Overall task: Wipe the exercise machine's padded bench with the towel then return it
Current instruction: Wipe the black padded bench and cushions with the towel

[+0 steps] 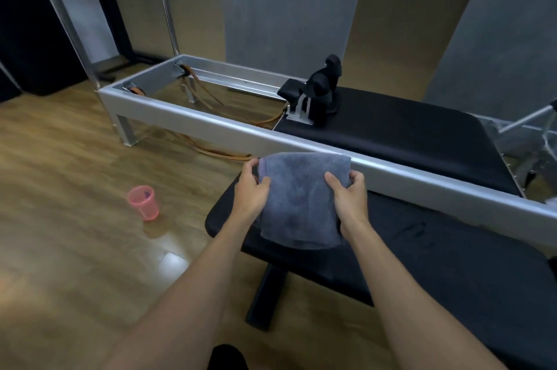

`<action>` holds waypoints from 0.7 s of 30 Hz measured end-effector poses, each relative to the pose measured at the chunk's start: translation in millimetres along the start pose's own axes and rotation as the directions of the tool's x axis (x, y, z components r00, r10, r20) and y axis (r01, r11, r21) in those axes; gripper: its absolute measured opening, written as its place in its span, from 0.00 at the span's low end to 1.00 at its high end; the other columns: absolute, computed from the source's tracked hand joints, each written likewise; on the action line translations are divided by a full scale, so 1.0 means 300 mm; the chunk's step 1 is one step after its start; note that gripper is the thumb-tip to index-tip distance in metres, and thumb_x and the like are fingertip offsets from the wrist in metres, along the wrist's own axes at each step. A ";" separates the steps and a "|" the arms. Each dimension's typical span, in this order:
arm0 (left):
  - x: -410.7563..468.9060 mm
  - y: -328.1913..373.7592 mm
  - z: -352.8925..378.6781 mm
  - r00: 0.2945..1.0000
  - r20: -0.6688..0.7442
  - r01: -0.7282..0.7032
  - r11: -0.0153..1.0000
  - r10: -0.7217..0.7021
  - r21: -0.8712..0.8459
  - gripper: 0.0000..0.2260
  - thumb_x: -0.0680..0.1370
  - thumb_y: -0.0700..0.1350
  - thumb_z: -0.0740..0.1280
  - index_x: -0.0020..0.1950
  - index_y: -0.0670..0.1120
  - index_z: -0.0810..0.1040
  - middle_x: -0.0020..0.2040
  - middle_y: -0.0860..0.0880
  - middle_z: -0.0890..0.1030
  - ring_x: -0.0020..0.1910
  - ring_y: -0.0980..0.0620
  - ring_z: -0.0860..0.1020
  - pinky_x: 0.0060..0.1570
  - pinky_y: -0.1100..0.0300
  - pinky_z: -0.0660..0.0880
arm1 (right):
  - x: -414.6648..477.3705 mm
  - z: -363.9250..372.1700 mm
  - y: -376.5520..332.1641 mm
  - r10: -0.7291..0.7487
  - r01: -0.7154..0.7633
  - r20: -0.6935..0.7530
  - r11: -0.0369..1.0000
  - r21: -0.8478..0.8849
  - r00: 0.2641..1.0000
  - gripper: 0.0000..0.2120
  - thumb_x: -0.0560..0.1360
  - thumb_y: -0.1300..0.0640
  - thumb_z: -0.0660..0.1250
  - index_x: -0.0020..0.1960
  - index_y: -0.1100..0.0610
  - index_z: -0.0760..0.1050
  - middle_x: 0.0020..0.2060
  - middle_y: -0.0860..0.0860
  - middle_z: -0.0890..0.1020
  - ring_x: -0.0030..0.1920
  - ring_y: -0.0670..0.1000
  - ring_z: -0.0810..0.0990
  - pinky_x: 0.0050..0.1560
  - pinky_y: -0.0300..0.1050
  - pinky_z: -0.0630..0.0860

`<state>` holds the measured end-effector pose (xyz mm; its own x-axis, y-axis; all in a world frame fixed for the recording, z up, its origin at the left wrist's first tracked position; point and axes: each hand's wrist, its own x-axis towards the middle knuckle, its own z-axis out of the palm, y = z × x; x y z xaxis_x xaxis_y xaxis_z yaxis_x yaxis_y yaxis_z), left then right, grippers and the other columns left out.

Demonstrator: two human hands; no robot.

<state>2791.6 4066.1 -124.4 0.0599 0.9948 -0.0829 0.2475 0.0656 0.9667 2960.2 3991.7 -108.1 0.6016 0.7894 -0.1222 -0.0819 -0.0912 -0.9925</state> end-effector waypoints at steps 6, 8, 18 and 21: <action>0.173 -0.095 0.036 0.983 0.183 -0.088 0.889 0.005 0.450 0.21 0.76 0.45 0.64 0.70 0.50 0.67 0.60 0.48 0.77 0.60 0.47 0.76 0.61 0.44 0.73 | 0.162 0.024 0.156 -0.001 0.044 0.063 0.727 -0.685 0.998 0.21 0.75 0.56 0.68 0.65 0.56 0.66 0.64 0.56 0.74 0.61 0.58 0.74 0.60 0.56 0.73; 0.234 -0.143 0.039 0.972 0.234 -0.172 0.745 0.022 0.644 0.19 0.75 0.45 0.63 0.66 0.49 0.70 0.58 0.47 0.77 0.58 0.46 0.76 0.61 0.42 0.71 | 0.169 0.069 0.198 -0.177 0.204 0.133 0.489 -0.848 0.975 0.25 0.77 0.54 0.65 0.72 0.56 0.63 0.73 0.57 0.65 0.72 0.59 0.64 0.70 0.57 0.63; 0.479 -0.339 0.001 0.986 0.123 -0.156 0.905 0.117 0.396 0.16 0.75 0.47 0.60 0.60 0.48 0.77 0.59 0.46 0.78 0.60 0.47 0.75 0.64 0.44 0.69 | 0.211 0.391 0.401 -0.056 0.359 0.355 0.105 -0.927 0.933 0.35 0.74 0.30 0.42 0.78 0.43 0.52 0.78 0.50 0.55 0.77 0.59 0.51 0.70 0.70 0.46; 0.548 -0.377 -0.010 0.992 0.112 -0.075 0.972 0.051 0.224 0.14 0.78 0.43 0.59 0.62 0.45 0.77 0.61 0.45 0.79 0.62 0.48 0.75 0.65 0.48 0.70 | 0.184 0.404 0.439 -0.229 0.322 0.300 0.068 -0.944 0.926 0.33 0.74 0.30 0.50 0.72 0.48 0.66 0.70 0.53 0.71 0.68 0.60 0.68 0.61 0.64 0.63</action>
<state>2770.6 4222.4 -246.7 0.1807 0.9817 -0.0600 0.4527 -0.0289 0.8912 2886.4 4096.8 -244.4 0.3376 0.9340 0.1168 0.9386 -0.3247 -0.1162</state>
